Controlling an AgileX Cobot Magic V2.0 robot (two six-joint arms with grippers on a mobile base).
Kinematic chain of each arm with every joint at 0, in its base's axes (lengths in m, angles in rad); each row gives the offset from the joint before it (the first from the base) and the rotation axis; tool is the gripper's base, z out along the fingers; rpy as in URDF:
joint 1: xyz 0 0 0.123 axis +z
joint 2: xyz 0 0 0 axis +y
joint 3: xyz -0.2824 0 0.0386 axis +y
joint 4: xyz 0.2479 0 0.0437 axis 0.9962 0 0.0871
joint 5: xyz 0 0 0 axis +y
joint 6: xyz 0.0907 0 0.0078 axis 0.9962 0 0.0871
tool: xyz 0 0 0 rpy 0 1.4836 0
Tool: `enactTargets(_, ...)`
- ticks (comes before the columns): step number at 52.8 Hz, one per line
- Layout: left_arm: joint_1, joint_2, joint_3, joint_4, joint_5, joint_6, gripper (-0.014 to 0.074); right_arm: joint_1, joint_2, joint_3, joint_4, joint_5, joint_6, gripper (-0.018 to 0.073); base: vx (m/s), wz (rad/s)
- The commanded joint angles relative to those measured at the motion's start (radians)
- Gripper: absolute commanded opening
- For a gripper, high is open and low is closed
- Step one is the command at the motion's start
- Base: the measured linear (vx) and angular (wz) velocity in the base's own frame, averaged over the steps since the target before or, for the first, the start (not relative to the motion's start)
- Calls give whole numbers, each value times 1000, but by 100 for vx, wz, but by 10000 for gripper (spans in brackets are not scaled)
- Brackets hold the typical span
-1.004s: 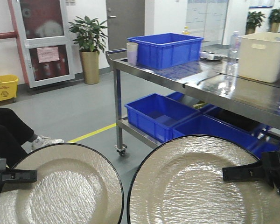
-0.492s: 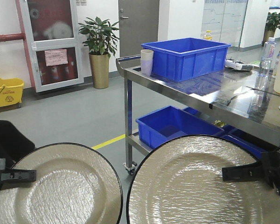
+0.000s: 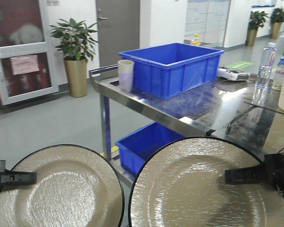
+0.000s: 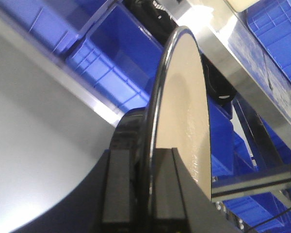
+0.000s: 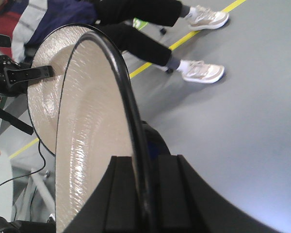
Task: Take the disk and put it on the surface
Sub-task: 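Drive toward the steel table with blue crates, plates held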
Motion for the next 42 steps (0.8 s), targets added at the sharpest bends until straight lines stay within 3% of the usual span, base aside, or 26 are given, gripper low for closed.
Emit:
enactTargets(1, -3, -38, -34, -137, 39, -11, -8, -1, -32, -32, 132, 7, 3, -9, 48, -30)
enactTargets(42, -3, -38, -34, -137, 38, -11, -8, -1, -32, -32, 132, 6, 3, -9, 41, -52)
